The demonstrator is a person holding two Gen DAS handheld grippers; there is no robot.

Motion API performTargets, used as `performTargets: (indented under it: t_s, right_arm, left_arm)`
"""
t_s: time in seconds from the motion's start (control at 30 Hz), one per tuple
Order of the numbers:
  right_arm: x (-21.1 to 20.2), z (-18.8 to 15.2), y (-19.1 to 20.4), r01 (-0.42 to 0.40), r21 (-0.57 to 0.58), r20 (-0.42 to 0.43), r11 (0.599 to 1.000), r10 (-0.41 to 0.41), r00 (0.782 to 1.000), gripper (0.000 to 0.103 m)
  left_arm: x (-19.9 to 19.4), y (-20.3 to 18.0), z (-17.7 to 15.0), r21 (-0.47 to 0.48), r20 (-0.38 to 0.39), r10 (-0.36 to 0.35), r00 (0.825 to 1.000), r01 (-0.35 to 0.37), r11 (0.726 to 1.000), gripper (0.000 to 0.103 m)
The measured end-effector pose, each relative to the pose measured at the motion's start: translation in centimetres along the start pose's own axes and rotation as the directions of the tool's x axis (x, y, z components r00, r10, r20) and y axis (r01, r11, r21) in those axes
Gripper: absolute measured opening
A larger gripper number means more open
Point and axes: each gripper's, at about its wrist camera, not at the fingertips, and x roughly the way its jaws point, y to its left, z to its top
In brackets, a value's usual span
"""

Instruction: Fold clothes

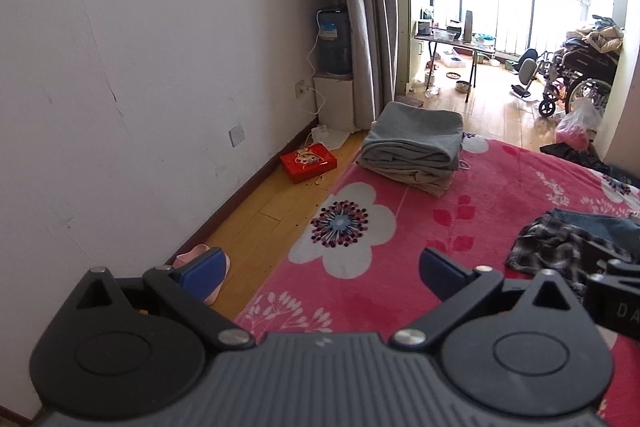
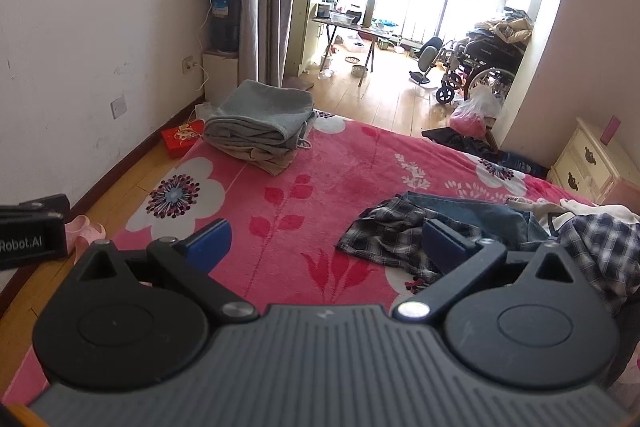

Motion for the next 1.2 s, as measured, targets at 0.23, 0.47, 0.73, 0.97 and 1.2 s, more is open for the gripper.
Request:
performTargets:
  t_s: [0.23,0.47,0.73,0.97,1.2]
  right_arm:
    - [0.7,0.2,0.6,-0.014,-0.001,-0.024,1.000,0.014,1.000,0.102]
    - [1.3,-0.2,1.3,-0.016,-0.017,-0.047,1.000,0.015,0.999,0.102]
    - [1.5,-0.5,1.7,-0.011,-0.026,-0.056,1.000,0.009,0.998,0.102]
    - [1.6,-0.8,1.4,-0.002,-0.007,-0.064,1.000,0.002,0.998,0.102]
    - [1.9,-1.0,1.2,0.004,0.003,-0.073,1.000,-0.003,0.997,0.102]
  left_arm:
    - [0.2,0.0,0.2,0.024,0.011,0.010,1.000,-0.010,1.000,0.103]
    - [0.5,-0.1,0.0,0.038,0.010,-0.003,1.000,0.003,0.999,0.103]
    - [0.7,0.4,-0.1,0.033,0.011,-0.003,1.000,0.003,0.999,0.103]
    - [0.7,0.3,-0.1,0.033,0.000,-0.016,1.000,0.016,0.999,0.103]
    - [0.7,0.0,-0.2,0.038,0.000,-0.027,1.000,0.027,0.999,0.103]
